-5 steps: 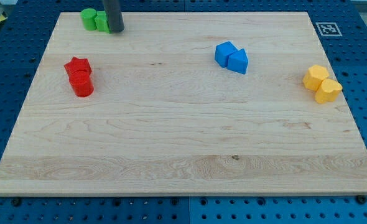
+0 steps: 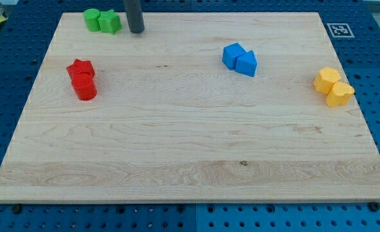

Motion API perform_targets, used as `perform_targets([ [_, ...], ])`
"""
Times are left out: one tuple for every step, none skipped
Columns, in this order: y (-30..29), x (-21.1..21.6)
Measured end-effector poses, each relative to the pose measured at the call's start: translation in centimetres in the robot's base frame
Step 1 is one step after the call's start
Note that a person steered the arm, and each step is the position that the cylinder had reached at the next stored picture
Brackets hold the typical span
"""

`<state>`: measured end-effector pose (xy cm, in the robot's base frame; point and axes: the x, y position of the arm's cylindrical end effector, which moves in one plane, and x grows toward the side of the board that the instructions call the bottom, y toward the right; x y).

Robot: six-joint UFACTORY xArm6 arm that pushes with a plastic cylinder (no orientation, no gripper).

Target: Push the triangle towards the bottom left

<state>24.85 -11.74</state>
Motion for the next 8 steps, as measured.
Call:
perform_targets([
  [2.5, 0.0],
  [7.1, 0.0],
  [8.7, -0.2],
  [12.4, -0.4],
  [16.2, -0.3],
  [22.0, 1.0],
  [25.6, 4.2],
  [27.2, 8.1],
])
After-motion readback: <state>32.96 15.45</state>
